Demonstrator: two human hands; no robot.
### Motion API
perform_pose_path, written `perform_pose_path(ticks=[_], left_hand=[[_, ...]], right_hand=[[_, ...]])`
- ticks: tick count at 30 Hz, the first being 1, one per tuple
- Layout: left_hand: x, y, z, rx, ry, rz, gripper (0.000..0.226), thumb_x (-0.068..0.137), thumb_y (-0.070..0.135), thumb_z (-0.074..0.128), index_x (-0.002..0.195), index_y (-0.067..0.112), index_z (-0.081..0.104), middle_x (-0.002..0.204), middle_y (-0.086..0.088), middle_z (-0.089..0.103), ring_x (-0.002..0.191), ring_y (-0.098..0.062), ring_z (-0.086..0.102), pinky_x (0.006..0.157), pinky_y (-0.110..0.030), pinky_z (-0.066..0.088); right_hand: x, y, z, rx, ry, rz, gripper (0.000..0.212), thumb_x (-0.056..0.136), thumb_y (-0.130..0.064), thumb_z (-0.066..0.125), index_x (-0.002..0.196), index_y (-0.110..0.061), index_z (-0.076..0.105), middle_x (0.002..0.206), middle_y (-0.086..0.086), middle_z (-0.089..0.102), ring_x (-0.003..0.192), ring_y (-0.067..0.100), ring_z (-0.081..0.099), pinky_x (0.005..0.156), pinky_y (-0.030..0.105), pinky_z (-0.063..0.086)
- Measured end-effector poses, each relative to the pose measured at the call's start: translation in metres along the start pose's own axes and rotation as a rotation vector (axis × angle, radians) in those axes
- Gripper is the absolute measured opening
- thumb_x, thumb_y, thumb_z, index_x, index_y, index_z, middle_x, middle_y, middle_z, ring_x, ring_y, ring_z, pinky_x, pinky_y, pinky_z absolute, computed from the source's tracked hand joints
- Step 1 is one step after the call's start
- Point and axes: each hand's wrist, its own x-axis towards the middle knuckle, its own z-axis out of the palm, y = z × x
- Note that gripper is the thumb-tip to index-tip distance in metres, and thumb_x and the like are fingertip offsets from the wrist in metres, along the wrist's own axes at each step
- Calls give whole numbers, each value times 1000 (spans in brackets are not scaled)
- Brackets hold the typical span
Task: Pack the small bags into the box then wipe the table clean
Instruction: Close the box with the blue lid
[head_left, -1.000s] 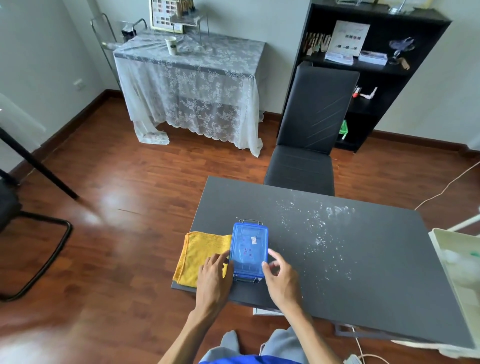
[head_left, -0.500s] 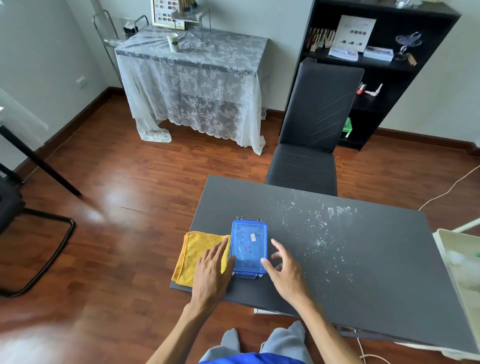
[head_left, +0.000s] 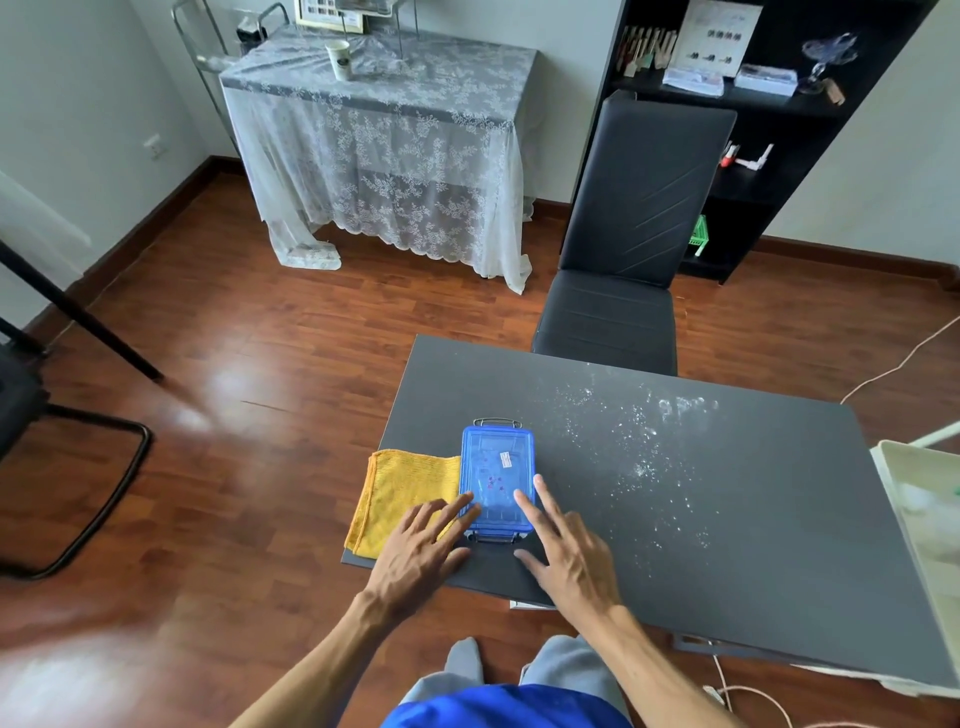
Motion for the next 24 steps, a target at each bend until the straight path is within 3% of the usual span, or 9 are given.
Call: perform_pose_path(ticks=[4,13,18,24], left_hand=[[6,4,5,40,78,-4,41,98,36,55,136,19,50,141,-3,54,104,-26,59,91,-36,42],[-3,0,-3,40,102,62,49,101,40,48,145,19,44,151,-2,46,101,-22,55,85,-34,45],[-1,-2,-16,-28,104,86,42,104,36,44,141,17,51,149,-2,49,97,-21,58,83,-31,44],[-2,0,-23,-80,69,73,37,103,31,47,137,18,55,147,-2,52,89,-20,58,74,-31,45]], right_hand=[[7,7,4,-36,63,-65,84,69,-44,89,144,-26,56,157,-5,47,83,19,64,61,33,60],[4,15,2,-56,84,-179,79,78,-58,78,144,-22,57,155,-3,49,70,18,64,61,33,58],[2,13,-1,101,95,-160,52,94,-52,58,136,-21,65,150,-4,55,72,12,71,61,29,61],[-3,8,-2,202,103,-111,45,94,-49,59,130,-26,69,147,-8,57,73,5,71,61,21,57]])
